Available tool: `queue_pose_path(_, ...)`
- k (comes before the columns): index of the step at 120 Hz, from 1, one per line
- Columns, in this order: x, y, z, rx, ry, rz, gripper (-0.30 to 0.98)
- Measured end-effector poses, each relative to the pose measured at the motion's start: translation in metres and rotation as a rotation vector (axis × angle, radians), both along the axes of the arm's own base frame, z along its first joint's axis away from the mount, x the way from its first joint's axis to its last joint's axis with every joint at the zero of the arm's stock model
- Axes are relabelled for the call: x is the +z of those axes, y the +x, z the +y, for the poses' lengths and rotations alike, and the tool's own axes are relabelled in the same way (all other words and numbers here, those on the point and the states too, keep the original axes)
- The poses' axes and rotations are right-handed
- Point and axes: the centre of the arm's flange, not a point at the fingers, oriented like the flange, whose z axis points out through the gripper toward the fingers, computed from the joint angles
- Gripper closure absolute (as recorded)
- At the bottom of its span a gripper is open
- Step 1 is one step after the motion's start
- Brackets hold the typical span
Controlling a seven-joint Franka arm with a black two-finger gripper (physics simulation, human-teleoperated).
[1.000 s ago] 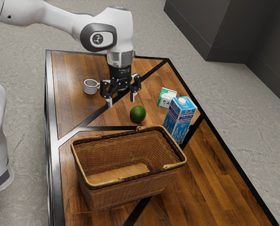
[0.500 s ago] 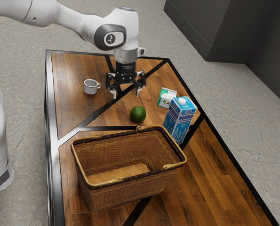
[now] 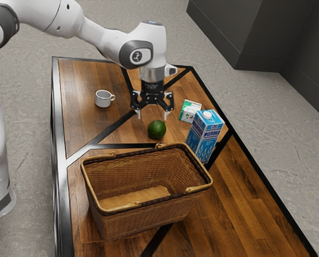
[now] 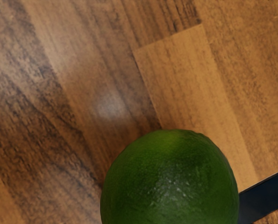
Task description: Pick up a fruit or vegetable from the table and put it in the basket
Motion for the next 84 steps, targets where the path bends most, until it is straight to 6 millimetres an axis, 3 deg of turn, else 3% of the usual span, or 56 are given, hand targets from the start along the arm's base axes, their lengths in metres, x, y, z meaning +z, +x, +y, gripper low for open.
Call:
queue_pose_path(40, -0.003, 0.003, 0.0, -0.008, -0.052, -0.034, 0.0)
queue_pose_path(84, -0.026, 0.009, -0.002, 0.03, -0.091, 0.005, 0.0)
